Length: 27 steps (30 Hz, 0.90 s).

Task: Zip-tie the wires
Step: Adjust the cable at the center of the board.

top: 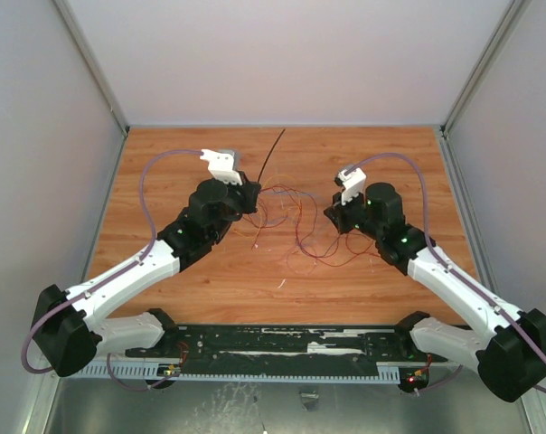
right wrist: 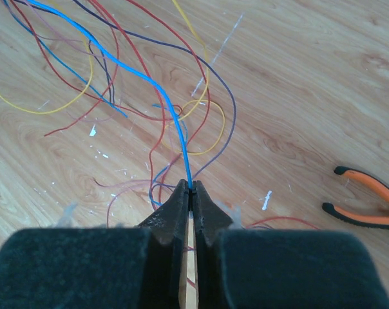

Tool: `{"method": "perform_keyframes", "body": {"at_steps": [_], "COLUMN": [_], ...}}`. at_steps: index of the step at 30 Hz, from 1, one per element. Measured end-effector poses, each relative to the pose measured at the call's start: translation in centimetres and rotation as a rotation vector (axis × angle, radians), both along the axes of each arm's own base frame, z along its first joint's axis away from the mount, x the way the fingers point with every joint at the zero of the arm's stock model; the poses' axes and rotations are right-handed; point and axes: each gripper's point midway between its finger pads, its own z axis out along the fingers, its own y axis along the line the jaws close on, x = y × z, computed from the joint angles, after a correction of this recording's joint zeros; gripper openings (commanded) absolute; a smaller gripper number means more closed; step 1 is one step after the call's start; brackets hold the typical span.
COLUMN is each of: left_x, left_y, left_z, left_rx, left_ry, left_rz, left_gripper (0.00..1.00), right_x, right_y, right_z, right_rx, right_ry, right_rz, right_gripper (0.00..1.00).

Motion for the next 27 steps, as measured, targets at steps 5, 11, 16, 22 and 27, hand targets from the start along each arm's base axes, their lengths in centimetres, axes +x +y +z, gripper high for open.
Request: {"method": "perform_keyframes", "body": {"at_steps": [5, 11, 16, 22, 27], "left_x": [0.1, 0.2, 0.2, 0.2, 0.2], "left_y": [0.1, 0.4, 0.4, 0.5, 0.5], "left_z": [0.0, -0.1, -0.2, -0.2, -0.3], "left_rx": [0.003, 0.006, 0.009, 0.013, 0.025], "left_ry": [-0.001, 0.000, 0.003, 0.001, 0.005], "left_rz": [0.004, 0.014, 0.014, 0.013, 0.012], "left_gripper": [0.00, 0.00, 0.00, 0.00, 0.00], "right_x": [0.3, 0.7, 0.2, -0.6, -1.1], "right_y": [-1.1, -2.1, -1.1, 0.3, 0.9], "right_z": [-0.5, -0.7, -1.1, -3.1, -3.2], "right_rx": [-0.020, -0.029, -0.016, -0.011, 0.002], "right_ry": [0.014, 0.023, 0.043, 0.119, 0.135], "right_rz": [-0.036, -0.069, -0.002, 0.087, 0.128], "right_gripper": [0.00, 0.00, 0.02, 0.16, 0.33]}}
